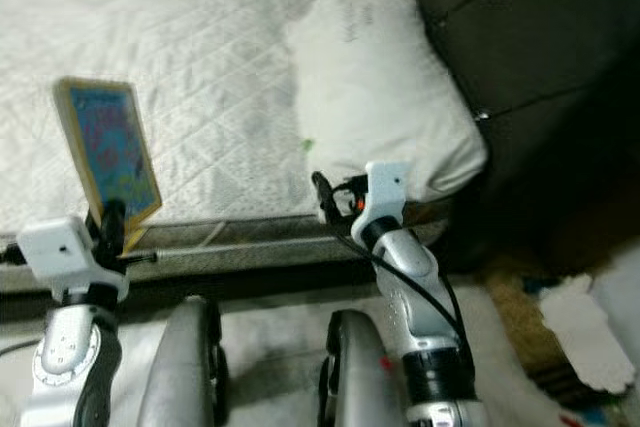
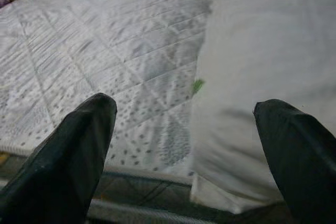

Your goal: Clean up the room

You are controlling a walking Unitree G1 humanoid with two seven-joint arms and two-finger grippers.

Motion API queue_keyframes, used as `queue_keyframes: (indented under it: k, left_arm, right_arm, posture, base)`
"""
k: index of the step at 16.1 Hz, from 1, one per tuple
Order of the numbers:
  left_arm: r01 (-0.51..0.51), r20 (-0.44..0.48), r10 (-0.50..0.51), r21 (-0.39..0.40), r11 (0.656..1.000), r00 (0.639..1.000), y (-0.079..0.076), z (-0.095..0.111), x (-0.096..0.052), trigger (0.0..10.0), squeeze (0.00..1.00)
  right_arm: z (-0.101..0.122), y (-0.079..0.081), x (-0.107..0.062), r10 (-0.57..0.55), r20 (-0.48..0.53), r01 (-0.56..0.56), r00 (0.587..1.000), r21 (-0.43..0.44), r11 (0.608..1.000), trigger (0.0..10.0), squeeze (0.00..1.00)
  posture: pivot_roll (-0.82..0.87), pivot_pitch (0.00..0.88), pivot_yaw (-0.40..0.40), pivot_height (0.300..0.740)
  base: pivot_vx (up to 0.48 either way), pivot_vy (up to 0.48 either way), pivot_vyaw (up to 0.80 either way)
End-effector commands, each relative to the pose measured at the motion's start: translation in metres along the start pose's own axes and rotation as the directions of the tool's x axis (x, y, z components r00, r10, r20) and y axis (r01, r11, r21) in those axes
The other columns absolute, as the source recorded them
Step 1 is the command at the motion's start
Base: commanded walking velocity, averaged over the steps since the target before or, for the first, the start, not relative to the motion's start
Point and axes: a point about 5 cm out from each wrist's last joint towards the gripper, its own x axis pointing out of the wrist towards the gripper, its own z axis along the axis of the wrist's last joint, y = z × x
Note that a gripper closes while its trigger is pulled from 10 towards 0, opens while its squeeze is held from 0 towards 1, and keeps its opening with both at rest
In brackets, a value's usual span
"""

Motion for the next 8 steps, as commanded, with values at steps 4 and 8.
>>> queue_keyframes:
  k: [4,8]
  left_arm:
    - [0.014,0.045,-0.014,-0.001,1.000,0.999,-0.0003,0.0088,0.0022,10.0,0.00]
    - [0.028,0.047,-0.027,-0.009,1.000,0.999,-0.0014,0.0086,0.0027,10.0,0.00]
  right_arm:
    - [0.0011,0.0005,0.0009,0.001,0.007,-0.001,1.000,0.014,1.000,10.0,0.00]
    - [0.0011,-0.0001,0.0015,0.001,0.008,-0.001,1.000,0.016,1.000,10.0,0.00]
  posture:
    - [-0.02,0.188,-0.042,0.631]
    - [-0.03,0.187,-0.042,0.631]
  base:
    - [0.283,0.000,0.00]
    - [0.308,0.000,0.00]
